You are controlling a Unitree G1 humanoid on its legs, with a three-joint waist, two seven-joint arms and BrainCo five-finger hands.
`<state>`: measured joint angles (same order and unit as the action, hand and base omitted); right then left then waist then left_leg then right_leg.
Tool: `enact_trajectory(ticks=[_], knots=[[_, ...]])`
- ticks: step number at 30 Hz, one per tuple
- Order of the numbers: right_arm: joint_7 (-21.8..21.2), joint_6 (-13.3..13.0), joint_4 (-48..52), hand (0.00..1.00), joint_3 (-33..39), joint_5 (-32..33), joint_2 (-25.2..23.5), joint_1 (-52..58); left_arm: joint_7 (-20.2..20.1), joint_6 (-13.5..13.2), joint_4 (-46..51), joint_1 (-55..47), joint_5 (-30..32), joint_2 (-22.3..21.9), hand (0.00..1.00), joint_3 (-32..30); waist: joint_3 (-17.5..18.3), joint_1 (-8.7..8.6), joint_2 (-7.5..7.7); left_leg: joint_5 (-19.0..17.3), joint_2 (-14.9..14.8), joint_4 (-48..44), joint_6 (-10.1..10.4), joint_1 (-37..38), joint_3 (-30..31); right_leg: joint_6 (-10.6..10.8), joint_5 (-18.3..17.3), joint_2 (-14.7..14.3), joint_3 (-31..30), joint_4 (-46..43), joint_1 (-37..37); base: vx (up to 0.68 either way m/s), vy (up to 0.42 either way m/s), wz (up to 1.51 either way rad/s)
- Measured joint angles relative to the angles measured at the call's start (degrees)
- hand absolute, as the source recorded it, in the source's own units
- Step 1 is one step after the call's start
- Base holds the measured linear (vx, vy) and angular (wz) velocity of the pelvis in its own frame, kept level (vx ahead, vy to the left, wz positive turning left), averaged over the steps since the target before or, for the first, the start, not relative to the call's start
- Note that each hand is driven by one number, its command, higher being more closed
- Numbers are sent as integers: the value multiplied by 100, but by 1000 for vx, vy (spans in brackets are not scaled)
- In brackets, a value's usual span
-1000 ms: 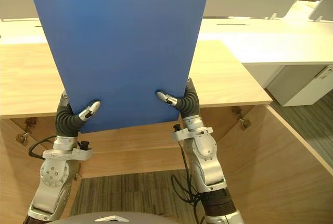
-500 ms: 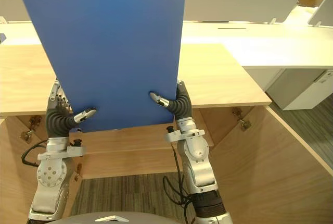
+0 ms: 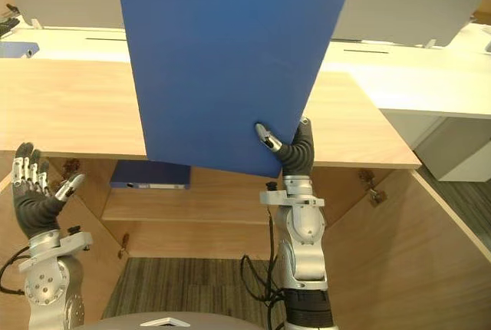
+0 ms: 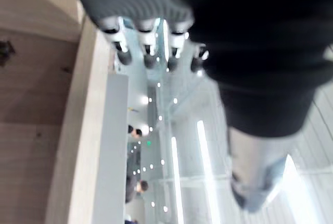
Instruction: Walk over to the cabinet, pick up the folder, carry it to the office cabinet, place the folder inside the office cabinet, then close the office cabinet door
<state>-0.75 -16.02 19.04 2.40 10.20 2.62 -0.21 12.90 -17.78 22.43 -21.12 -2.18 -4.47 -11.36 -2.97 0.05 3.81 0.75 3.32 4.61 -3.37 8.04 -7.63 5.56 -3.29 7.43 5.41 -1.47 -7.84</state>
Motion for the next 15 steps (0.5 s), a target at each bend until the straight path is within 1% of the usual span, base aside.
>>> enact_trajectory(ticks=[2, 5, 12, 15], knots=[[7, 0, 19, 100, 93, -47, 1, 2, 80, 30, -159, -58, -2, -27, 0, -144, 1, 6, -2, 0, 6, 0, -1, 0, 6, 0, 0, 8, 7, -1, -3, 0, 0, 0], [8, 0, 23, 100, 132, -46, 1, 2, 93, 114, -466, -124, 1, -69, 0, -332, 1, 7, 1, 1, 7, 0, -2, -1, 12, 1, 0, 18, 12, -5, -4, 0, 0, 0], [0, 0, 79, 100, 105, -46, -2, 5, 54, 310, -1376, -135, 114, -57, 0, -373, -9, 25, 7, -4, 12, 0, 5, -5, 15, 0, -2, 28, 14, -10, 3, 0, 0, 0], [-3, 0, 223, 100, 55, -36, 1, 62, 20, 402, -1907, -132, 133, -44, 0, -333, -28, 27, 4, -19, 9, -1, 28, -10, 9, 1, -2, 27, 11, -2, 10, 0, 0, 0]])
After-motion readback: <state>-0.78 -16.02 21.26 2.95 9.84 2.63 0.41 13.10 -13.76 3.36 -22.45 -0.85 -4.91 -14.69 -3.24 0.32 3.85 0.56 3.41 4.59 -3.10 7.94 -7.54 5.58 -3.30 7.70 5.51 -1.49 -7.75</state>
